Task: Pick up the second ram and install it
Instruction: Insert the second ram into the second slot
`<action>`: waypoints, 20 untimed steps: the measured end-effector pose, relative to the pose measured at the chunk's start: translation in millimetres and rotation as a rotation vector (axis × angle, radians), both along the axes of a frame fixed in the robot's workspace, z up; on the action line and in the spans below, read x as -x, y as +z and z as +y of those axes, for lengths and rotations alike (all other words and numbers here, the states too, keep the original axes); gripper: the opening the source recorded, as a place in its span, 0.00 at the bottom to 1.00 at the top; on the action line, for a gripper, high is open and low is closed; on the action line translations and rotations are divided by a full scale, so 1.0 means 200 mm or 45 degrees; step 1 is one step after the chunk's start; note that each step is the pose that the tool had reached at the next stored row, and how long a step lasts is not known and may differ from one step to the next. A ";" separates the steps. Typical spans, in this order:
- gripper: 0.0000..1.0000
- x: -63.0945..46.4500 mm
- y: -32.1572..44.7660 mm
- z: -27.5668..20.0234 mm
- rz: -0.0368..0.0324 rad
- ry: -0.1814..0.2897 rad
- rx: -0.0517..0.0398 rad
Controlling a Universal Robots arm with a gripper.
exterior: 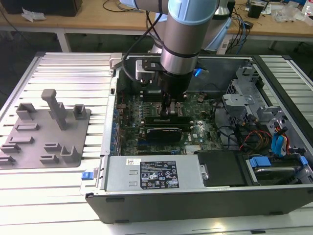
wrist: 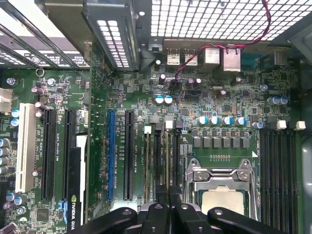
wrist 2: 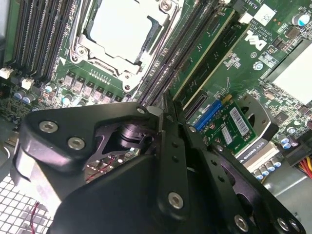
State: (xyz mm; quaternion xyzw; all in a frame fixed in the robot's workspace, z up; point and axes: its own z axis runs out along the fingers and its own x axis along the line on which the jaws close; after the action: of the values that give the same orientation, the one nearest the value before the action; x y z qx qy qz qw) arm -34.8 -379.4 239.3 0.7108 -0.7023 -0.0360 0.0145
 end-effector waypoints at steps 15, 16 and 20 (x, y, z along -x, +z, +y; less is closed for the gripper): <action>0.09 0.00 -0.010 0.000 0.0000 0.000 -0.002; 0.09 0.00 -0.011 0.000 -0.0001 0.000 -0.002; 0.09 0.00 -0.013 0.000 0.0000 0.000 -0.002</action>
State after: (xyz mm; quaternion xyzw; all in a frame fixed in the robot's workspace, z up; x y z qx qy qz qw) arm -34.3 -379.4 236.7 0.7108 -0.7023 -0.0365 0.0139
